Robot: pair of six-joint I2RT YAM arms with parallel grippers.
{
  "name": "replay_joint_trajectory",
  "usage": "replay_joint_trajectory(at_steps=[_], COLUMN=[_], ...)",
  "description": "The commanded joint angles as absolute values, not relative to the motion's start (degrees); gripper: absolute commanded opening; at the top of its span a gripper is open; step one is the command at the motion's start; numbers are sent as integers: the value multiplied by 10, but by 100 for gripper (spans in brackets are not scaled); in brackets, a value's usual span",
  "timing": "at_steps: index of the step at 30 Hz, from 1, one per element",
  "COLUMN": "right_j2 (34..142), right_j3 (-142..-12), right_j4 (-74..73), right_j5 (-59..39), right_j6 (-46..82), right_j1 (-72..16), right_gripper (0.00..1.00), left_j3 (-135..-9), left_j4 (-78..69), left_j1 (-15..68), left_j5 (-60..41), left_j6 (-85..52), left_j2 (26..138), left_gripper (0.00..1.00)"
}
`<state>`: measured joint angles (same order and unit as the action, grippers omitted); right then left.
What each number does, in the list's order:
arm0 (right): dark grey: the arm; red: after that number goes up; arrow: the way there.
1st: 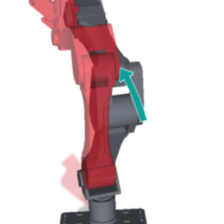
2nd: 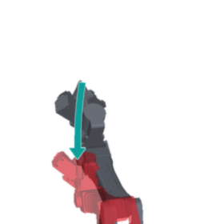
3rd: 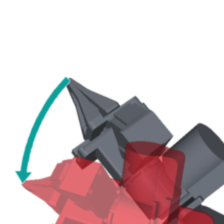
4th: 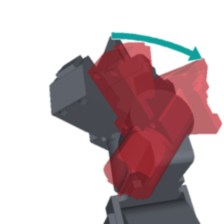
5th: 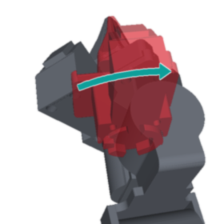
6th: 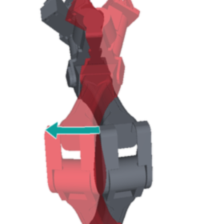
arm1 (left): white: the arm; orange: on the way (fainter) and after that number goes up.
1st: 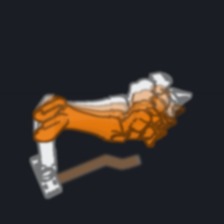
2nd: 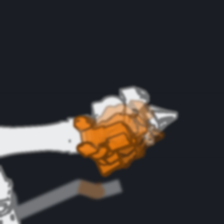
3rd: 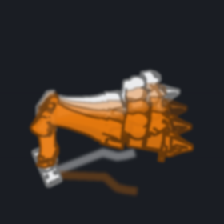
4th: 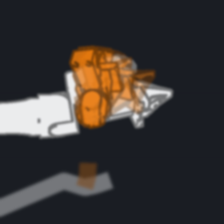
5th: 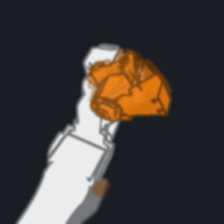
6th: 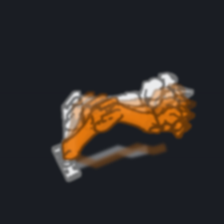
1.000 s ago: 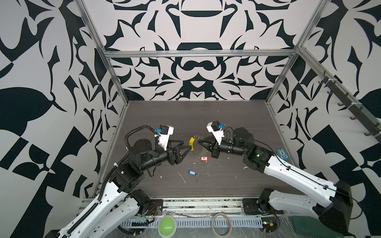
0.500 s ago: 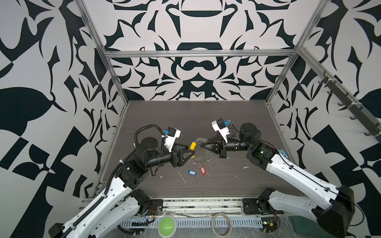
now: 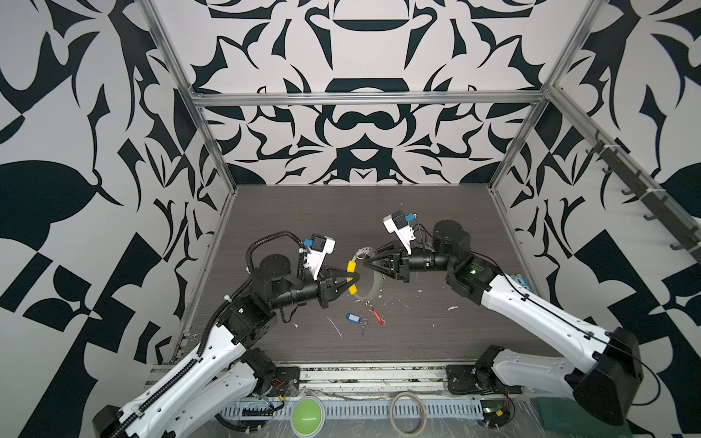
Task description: Remove the keys from the keyring
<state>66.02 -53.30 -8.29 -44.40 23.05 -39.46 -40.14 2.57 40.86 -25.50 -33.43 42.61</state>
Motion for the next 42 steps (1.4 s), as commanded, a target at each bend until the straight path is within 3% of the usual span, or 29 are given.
replay_joint_trajectory(at_steps=[1, 9, 19, 36, 42], right_j2=[614, 524, 589, 640, 654], right_j3=[-542, -462, -461, -473, -490], right_j4=[-73, -75, -67, -63, -67], right_j5=[-360, -229, -62, -42, -55], right_j6=[214, 202, 131, 134, 127], right_j1=[-395, -430, -574, -575, -575], right_gripper=[39, 44, 45, 47, 31], left_j3=[-396, -384, -407, -405, -402], left_j4=[-2, -37, -24, -22, -25], left_j1=[406, 406, 406, 406, 406], left_j5=[-173, -72, -67, -76, -74], left_j6=[-380, -427, -444, -454, -458], left_j2=[431, 412, 433, 415, 411], left_gripper=[0, 0, 0, 0, 0])
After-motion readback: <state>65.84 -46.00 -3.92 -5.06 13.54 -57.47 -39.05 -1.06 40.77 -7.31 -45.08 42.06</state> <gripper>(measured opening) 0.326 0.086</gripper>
